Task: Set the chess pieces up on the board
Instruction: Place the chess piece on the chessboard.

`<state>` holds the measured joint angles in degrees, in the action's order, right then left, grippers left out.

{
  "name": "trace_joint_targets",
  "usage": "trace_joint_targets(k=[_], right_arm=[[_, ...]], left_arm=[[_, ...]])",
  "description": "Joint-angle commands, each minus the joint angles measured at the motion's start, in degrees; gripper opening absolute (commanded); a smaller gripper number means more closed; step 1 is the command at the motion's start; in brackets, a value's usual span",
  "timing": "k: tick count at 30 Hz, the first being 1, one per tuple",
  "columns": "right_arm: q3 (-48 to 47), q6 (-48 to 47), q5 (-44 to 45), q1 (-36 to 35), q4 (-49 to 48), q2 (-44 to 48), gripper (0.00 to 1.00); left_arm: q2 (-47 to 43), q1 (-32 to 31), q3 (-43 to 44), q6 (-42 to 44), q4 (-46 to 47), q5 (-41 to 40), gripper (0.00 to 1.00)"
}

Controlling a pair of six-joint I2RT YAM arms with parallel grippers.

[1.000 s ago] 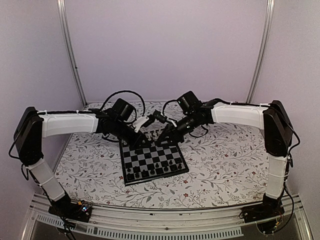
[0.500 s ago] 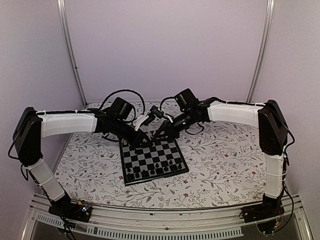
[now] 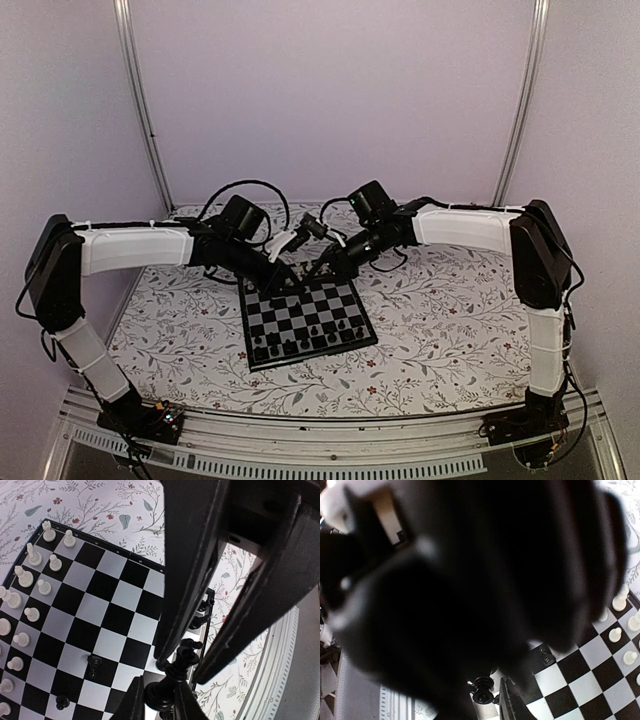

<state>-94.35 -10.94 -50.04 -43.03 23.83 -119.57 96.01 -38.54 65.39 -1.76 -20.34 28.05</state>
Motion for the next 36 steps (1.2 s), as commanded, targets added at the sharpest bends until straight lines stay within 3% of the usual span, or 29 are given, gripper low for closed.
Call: trace_joint_targets(k=[1, 6, 13, 18, 25, 29, 36], right_arm=[[-1.43, 1.00, -1.00, 0.05, -0.66, -1.93, 0.27], [-1.85, 1.44, -2.38, 0.06, -0.65, -2.80, 0.25], [-1.61, 0.26, -4.49, 0.04, -0.75, -2.41, 0.04], [1.13, -2.64, 0.37, 0.26, -0.57, 1.03, 0.03], [5.31, -6.37, 5.92, 1.79, 0.01, 8.36, 0.03], [7.28, -10.64, 10.36, 1.73, 2.41, 12.12, 0.03], [6.75, -19.39, 17.67, -1.33, 10.68, 15.47, 0.03]], left_arm=[[-2.40, 0.56, -0.43, 0.11, 1.75, 1.07, 0.16], [-2.58, 0.58, -0.48, 0.18, 1.75, 1.17, 0.16], [-2.77, 0.57, -0.52, -0.14, 1.61, -0.24, 0.22], [-3.90, 0.84, -1.17, -0.53, 1.69, -3.88, 0.34], [-4.82, 1.14, -0.90, 0.98, -0.16, -7.19, 0.37], [-6.36, 1.78, -0.92, 1.19, -0.38, -12.44, 0.37], [-11.28, 1.85, 3.59, 1.59, -2.59, -30.94, 0.39]])
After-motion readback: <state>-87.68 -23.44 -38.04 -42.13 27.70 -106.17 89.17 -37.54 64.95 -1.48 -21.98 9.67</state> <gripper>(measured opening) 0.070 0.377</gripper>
